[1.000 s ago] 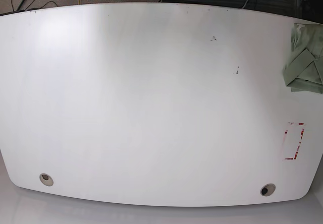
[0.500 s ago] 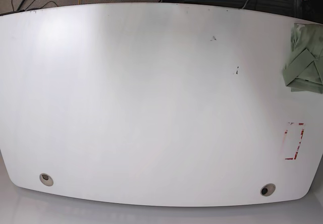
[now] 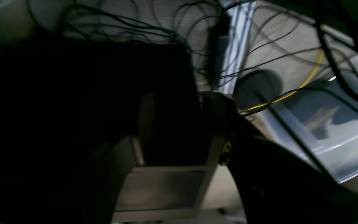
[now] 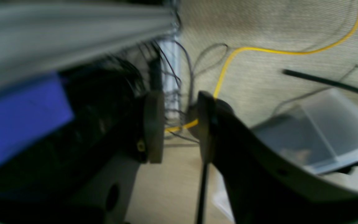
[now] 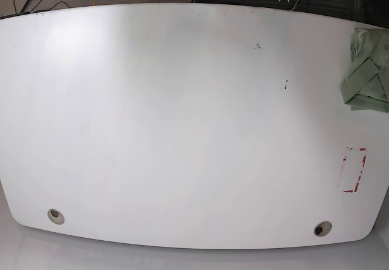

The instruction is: Layout the t-shirt on the table in an organized manner, then fold the t-shirt properly

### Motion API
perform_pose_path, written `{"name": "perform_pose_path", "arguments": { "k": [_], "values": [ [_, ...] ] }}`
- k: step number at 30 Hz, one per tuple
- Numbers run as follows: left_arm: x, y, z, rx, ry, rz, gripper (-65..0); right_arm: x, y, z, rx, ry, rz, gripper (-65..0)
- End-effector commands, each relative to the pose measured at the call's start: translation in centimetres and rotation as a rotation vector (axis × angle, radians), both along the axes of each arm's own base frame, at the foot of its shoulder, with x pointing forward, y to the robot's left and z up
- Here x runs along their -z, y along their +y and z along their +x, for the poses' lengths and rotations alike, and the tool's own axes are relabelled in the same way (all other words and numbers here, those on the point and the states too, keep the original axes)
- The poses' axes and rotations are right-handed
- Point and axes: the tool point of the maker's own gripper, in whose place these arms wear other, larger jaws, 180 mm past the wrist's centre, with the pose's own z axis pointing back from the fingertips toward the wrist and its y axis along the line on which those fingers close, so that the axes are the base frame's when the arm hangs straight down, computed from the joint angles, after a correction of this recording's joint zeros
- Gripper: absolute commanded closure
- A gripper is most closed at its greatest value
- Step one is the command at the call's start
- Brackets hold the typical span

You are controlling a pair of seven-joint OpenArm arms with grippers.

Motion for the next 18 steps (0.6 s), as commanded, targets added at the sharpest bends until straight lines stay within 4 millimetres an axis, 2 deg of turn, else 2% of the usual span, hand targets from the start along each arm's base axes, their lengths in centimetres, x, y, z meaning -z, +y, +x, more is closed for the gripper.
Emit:
{"name": "perform_pose_path", "arguments": {
  "k": [1,18],
  "values": [
    [-0.05,0.75,-0.74,0.015,0.026,0.03,-23.3,0.08,0.57,-0.13,-0.004,0.0,-0.007,-17.3],
    [-0.04,0.85,-0.49,0.012,0.016,0.036,-23.5,0.22,0.81,0.54,-0.003,-0.009,-0.019,-17.3]
  ]
}}
